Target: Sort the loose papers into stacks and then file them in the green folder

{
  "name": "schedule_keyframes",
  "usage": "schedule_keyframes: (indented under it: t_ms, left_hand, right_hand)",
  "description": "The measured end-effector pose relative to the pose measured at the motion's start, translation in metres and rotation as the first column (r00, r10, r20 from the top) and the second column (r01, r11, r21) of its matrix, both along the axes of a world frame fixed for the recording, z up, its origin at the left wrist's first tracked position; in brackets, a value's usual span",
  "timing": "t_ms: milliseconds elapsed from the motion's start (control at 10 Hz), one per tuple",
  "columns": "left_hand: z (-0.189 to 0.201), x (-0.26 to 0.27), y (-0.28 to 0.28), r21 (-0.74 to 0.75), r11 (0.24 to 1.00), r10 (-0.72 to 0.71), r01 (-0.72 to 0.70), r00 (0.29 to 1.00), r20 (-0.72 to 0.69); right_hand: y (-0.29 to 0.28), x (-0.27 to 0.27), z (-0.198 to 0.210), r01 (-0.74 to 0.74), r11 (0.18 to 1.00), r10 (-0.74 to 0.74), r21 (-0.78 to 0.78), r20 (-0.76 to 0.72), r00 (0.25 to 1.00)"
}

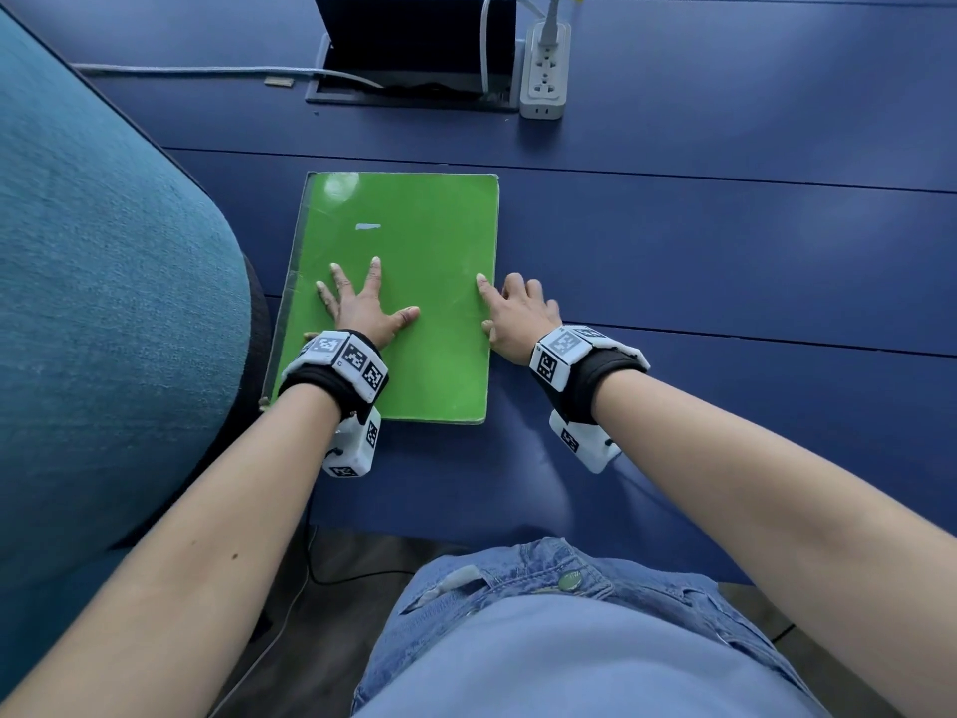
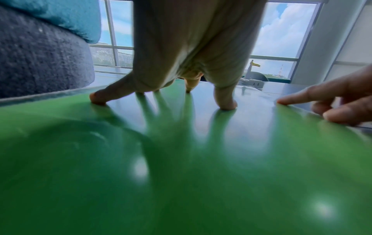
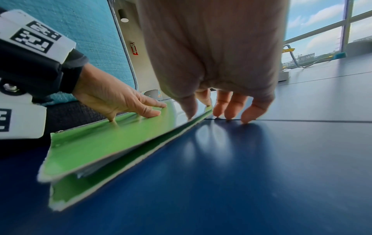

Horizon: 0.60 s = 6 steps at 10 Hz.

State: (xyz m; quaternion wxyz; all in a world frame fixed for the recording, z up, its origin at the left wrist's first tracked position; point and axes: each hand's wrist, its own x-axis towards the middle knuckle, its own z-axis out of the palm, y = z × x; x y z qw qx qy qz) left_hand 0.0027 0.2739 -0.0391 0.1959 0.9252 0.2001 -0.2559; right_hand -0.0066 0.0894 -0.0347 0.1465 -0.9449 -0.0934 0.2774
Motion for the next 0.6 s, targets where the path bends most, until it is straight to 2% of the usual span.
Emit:
schedule_keyframes:
  t_ms: [100,200,400,600]
  left_hand:
    - [-0.001,-0.005,-0.023,-0.017,0.998,-0.058,0.058,0.998,-0.016]
    - [0.002,-0.009,-0.053,-0.041,0.992,-0.121,0.120,0.993,-0.011]
    - [0.001,-0.029,-0.131,0.029,0.944,-0.328,0.328,0.945,-0.005]
    - [0.000,-0.041,-0.194,-0.021,0.909,-0.415,0.415,0.910,0.011]
  right_hand:
    - [-0.019,-0.004,-0.002,-0.030,0.997,0.036,-0.073,0.071,0.997]
    - [-0.048,-0.012,-0.008,-0.029,0.992,0.038,-0.119,0.069,0.997]
    - [-0.112,-0.033,-0.008,0.089,0.987,-0.090,-0.134,-0.001,0.996]
    - [-0.163,-0.053,-0.002,0.208,0.969,-0.216,-0.132,-0.045,0.975]
